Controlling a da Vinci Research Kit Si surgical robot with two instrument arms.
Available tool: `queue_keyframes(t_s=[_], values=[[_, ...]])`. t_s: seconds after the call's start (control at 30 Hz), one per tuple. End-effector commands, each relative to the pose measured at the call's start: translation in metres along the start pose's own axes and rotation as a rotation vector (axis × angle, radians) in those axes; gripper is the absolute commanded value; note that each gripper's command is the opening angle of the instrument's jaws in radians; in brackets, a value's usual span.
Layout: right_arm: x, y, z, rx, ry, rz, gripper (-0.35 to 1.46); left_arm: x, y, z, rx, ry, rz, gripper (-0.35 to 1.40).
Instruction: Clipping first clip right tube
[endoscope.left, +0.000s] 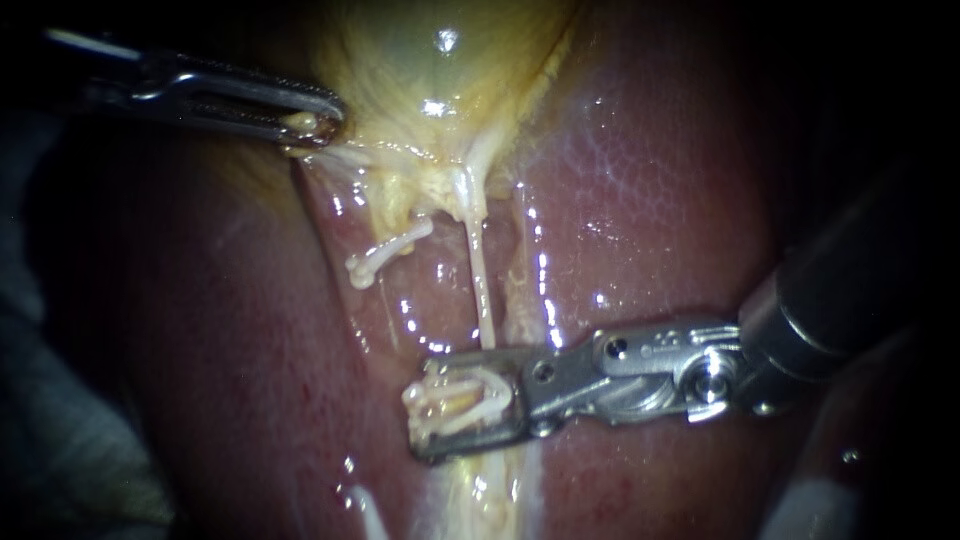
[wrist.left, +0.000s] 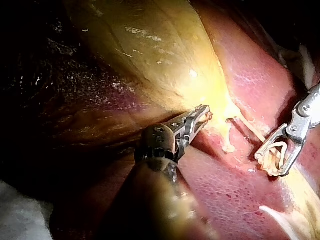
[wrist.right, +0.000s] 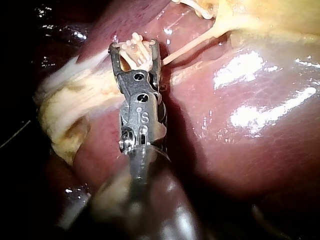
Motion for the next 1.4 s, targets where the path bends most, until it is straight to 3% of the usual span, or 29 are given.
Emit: queue_keyframes(t_s=[0.03,0.37,0.5,0.67,1.0,1.4], values=[[0.0002,-0.0002,-0.0002,0.003,0.007,0.004,0.50,0.0000,0.0000,0.0000,0.000,0.000,0.000,-0.35],[0.0041,-0.0010,-0.0048,0.052,0.078,0.130,0.50,-0.0001,0.0000,0.0000,0.000,0.000,0.000,-0.35],[0.0044,-0.0008,-0.0068,0.069,0.092,0.175,0.50,-0.0001,0.0000,0.0000,0.000,0.000,0.000,-0.35],[0.0033,-0.0001,-0.0080,0.077,0.087,0.211,0.50,-0.0001,0.0000,-0.0001,0.000,0.000,0.000,-0.35],[0.0002,0.0029,-0.0089,0.082,0.078,0.260,0.50,-0.0001,0.0000,-0.0001,0.000,0.000,0.000,-0.35],[-0.0029,0.0049,-0.0071,0.073,0.073,0.275,0.50,-0.0001,0.0000,-0.0001,0.000,0.000,0.000,-0.35]])
